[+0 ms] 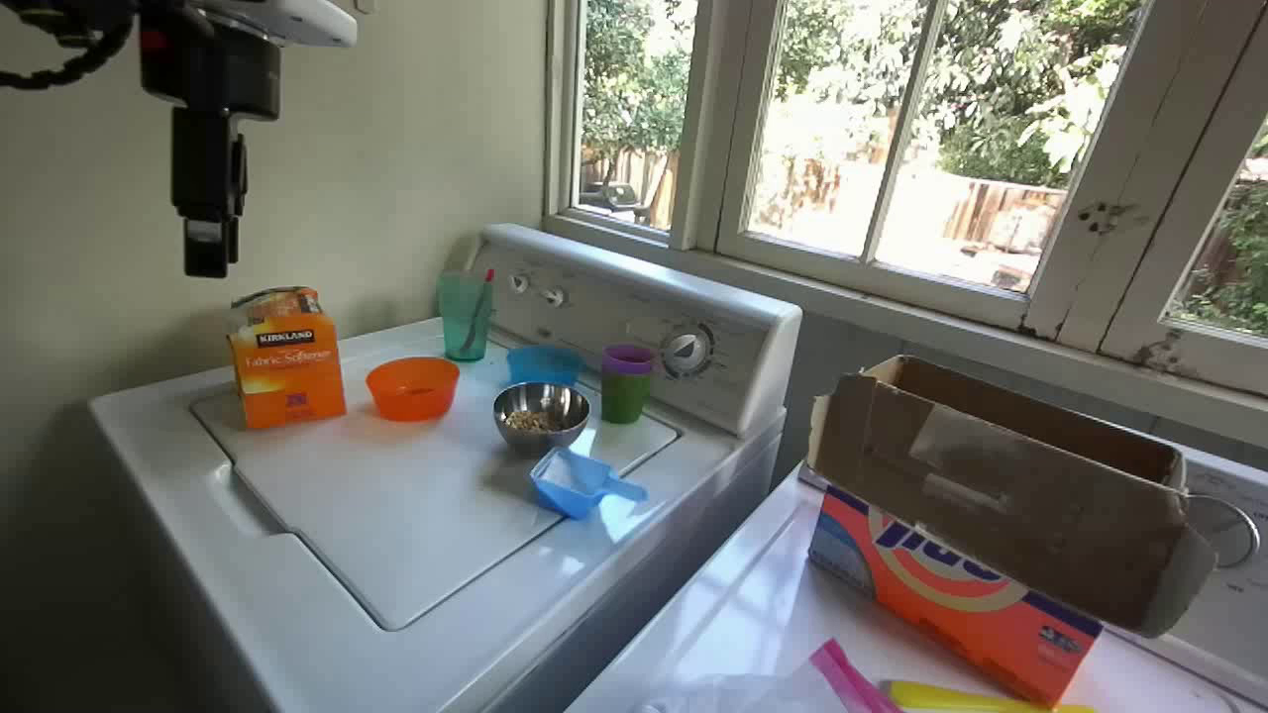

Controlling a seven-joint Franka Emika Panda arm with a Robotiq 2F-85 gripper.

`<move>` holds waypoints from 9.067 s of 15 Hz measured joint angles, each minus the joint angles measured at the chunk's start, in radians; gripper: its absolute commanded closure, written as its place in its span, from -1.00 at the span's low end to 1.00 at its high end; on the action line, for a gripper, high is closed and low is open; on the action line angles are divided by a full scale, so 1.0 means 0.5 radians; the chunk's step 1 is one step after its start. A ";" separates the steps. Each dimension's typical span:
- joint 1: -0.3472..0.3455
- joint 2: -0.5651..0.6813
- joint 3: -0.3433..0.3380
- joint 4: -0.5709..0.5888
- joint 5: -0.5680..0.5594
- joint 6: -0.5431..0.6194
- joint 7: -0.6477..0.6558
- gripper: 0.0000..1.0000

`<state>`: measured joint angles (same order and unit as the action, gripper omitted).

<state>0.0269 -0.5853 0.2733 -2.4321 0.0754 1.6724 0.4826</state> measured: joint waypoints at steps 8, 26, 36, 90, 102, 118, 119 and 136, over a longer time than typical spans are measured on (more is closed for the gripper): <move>0.000 0.000 0.000 0.000 0.000 0.000 0.000 -1.00; -0.486 0.222 -0.479 0.269 -0.001 0.226 0.660 -1.00; -0.533 0.415 -0.590 0.400 -0.015 0.224 0.766 -1.00; -1.008 2.362 -1.314 1.841 0.343 0.069 0.292 0.03; -0.960 2.365 -1.305 1.949 0.368 0.076 0.586 0.99; -0.502 1.423 -1.273 1.411 -0.142 0.608 1.312 0.99; -0.498 1.366 -1.263 1.388 -0.196 0.608 1.363 0.99; -0.532 1.160 -1.144 1.837 -0.161 0.578 1.759 0.96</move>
<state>-0.2389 -0.0053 -0.2989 -1.5136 -0.0052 1.9611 1.3622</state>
